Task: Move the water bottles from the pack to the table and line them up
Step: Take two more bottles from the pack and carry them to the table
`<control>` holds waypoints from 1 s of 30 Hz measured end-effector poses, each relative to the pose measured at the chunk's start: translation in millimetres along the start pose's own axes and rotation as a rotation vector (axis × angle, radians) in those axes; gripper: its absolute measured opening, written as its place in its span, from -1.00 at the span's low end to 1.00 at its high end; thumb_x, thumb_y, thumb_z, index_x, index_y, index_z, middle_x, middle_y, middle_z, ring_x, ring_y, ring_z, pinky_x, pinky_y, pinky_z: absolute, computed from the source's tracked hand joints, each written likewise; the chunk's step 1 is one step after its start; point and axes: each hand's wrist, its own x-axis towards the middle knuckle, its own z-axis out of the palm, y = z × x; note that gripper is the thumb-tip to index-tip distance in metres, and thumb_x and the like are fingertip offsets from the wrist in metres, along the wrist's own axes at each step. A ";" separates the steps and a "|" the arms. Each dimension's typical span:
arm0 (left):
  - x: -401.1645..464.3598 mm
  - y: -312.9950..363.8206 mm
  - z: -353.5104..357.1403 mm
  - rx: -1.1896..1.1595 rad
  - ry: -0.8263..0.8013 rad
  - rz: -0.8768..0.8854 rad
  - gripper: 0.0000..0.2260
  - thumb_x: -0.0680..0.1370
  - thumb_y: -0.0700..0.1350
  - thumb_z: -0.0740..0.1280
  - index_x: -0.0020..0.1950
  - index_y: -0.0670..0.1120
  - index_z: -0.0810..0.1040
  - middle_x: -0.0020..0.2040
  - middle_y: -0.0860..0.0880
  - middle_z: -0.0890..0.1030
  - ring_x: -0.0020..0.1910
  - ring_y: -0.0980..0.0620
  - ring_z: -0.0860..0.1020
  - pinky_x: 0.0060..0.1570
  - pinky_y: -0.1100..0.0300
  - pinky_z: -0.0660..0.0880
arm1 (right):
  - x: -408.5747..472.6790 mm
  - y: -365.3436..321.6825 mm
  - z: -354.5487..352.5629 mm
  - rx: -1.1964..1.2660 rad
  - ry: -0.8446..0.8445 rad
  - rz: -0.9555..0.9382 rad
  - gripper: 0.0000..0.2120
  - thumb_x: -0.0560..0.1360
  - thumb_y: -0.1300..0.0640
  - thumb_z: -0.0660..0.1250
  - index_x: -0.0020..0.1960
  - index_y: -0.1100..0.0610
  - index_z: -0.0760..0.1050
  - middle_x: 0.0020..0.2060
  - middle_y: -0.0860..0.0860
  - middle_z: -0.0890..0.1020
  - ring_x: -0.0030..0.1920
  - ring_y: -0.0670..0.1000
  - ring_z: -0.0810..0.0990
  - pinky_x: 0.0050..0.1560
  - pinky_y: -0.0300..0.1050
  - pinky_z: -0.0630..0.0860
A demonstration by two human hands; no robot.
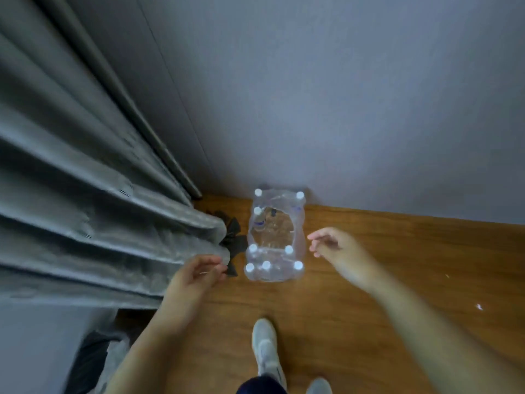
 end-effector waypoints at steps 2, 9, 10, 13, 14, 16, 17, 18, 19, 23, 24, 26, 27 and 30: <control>50.2 -20.4 11.2 0.046 0.007 0.007 -0.89 0.53 -0.16 0.37 0.04 -0.03 0.59 -0.04 -0.03 0.69 -0.06 0.10 0.66 0.04 0.16 0.55 | 54.5 26.2 20.1 -0.031 -0.009 0.004 -0.78 0.54 0.25 0.29 -0.13 -0.07 0.50 -0.22 -0.06 0.61 -0.18 -0.02 0.59 -0.03 -0.16 0.53; 200.5 -131.4 59.4 -0.008 0.044 -0.036 -0.92 0.56 -0.16 0.33 0.01 -0.04 0.60 -0.06 -0.08 0.67 -0.04 -0.08 0.64 -0.13 0.13 0.60 | 226.6 129.5 105.1 -0.185 0.059 -0.006 -0.88 0.51 0.23 0.33 0.02 0.11 0.58 -0.07 0.02 0.64 -0.03 0.02 0.59 0.08 -0.11 0.52; 217.2 -148.5 65.7 -0.012 0.048 -0.036 -0.92 0.56 -0.17 0.33 0.00 -0.03 0.60 -0.06 -0.08 0.67 -0.05 -0.10 0.64 -0.10 0.06 0.59 | 249.4 143.4 117.5 -0.225 0.077 -0.028 -0.87 0.50 0.24 0.33 0.03 0.18 0.59 -0.05 0.08 0.65 -0.03 0.06 0.60 0.09 -0.08 0.52; 260.6 -193.3 81.3 -0.024 0.072 -0.014 -0.93 0.54 -0.19 0.35 -0.04 -0.03 0.61 -0.09 -0.07 0.68 -0.07 -0.08 0.65 -0.06 0.05 0.59 | 307.6 175.0 149.4 -0.350 0.084 -0.116 -0.78 0.44 0.15 0.38 0.09 0.12 0.58 -0.03 0.04 0.64 -0.03 0.06 0.59 0.05 -0.08 0.51; 272.8 -206.2 84.7 -0.030 0.085 0.005 -0.92 0.54 -0.21 0.36 -0.05 -0.05 0.61 -0.11 -0.07 0.69 -0.08 -0.02 0.66 -0.07 0.14 0.58 | 325.3 184.9 158.1 -0.392 0.089 -0.134 -0.72 0.41 0.09 0.40 0.12 0.05 0.56 0.00 -0.01 0.62 0.01 0.04 0.58 0.08 -0.07 0.51; 294.4 -226.8 89.8 -0.047 0.114 0.048 -0.91 0.53 -0.25 0.35 -0.06 -0.08 0.61 -0.15 -0.07 0.70 -0.13 0.08 0.66 -0.15 0.29 0.55 | 357.7 199.6 171.5 -0.405 0.107 -0.184 -0.72 0.33 0.07 0.42 0.04 0.03 0.54 0.03 0.00 0.62 0.05 0.08 0.59 0.10 -0.06 0.51; 303.2 -234.8 92.0 -0.064 0.121 0.058 -0.91 0.53 -0.27 0.35 -0.07 -0.10 0.61 -0.17 -0.07 0.70 -0.17 0.10 0.66 -0.20 0.34 0.55 | 368.2 201.6 176.0 -0.435 0.125 -0.198 -0.79 0.32 0.08 0.42 -0.05 0.02 0.52 0.00 0.02 0.63 0.04 0.10 0.60 0.06 -0.12 0.49; 310.8 -242.0 94.3 -0.082 0.124 0.064 -0.90 0.53 -0.29 0.34 -0.07 -0.12 0.61 -0.19 -0.08 0.70 -0.20 0.11 0.66 -0.23 0.37 0.54 | 376.5 202.2 178.8 -0.487 0.134 -0.199 -0.85 0.33 0.07 0.42 -0.13 0.00 0.48 -0.03 0.03 0.65 0.03 0.11 0.60 -0.01 -0.18 0.44; 317.6 -248.6 96.3 -0.103 0.127 0.069 -0.90 0.52 -0.31 0.34 -0.08 -0.13 0.61 -0.21 -0.09 0.69 -0.23 0.10 0.66 -0.24 0.37 0.54 | 382.3 201.2 181.5 -0.514 0.139 -0.191 -0.86 0.35 0.05 0.41 -0.17 -0.03 0.46 -0.04 0.04 0.65 0.02 0.12 0.61 -0.05 -0.16 0.40; 337.0 -265.6 97.3 -0.112 0.118 0.112 -0.86 0.51 -0.35 0.34 -0.10 -0.13 0.61 -0.24 -0.05 0.71 -0.22 0.04 0.65 -0.18 0.29 0.54 | 401.5 206.1 187.4 -0.511 0.188 -0.208 -0.74 0.37 -0.03 0.41 0.03 0.01 0.52 -0.03 0.04 0.65 0.04 0.12 0.59 -0.12 -0.17 0.31; 339.0 -267.0 96.3 -0.106 0.116 0.128 -0.86 0.51 -0.35 0.34 -0.09 -0.13 0.61 -0.24 -0.04 0.71 -0.24 0.07 0.65 -0.21 0.32 0.54 | 404.4 208.8 188.1 -0.501 0.187 -0.216 -0.73 0.39 -0.02 0.41 0.04 0.04 0.51 -0.03 0.03 0.63 0.03 0.11 0.58 -0.13 -0.17 0.30; 339.7 -265.6 95.6 -0.112 0.111 0.165 -0.86 0.51 -0.36 0.33 -0.08 -0.14 0.60 -0.23 -0.02 0.71 -0.28 0.13 0.65 -0.27 0.39 0.51 | 406.4 214.4 187.7 -0.453 0.168 -0.235 -0.76 0.41 0.02 0.41 0.03 0.08 0.50 -0.07 0.00 0.61 -0.02 0.05 0.56 -0.14 -0.19 0.27; 339.5 -263.6 96.0 -0.118 0.108 0.183 -0.86 0.51 -0.36 0.32 -0.08 -0.14 0.60 -0.22 -0.01 0.71 -0.28 0.14 0.65 -0.28 0.40 0.51 | 406.5 217.2 187.1 -0.428 0.173 -0.245 -0.78 0.42 0.04 0.41 0.01 0.09 0.49 -0.09 -0.02 0.60 -0.05 0.02 0.54 -0.15 -0.19 0.27; 337.3 -253.5 99.5 -0.110 0.093 0.226 -0.85 0.52 -0.32 0.33 -0.09 -0.10 0.61 -0.19 -0.04 0.71 -0.23 0.12 0.66 -0.23 0.37 0.53 | 399.2 227.5 181.7 -0.422 0.188 -0.291 -0.73 0.35 -0.01 0.42 -0.03 0.04 0.45 -0.09 -0.01 0.60 -0.05 0.05 0.58 -0.06 -0.10 0.46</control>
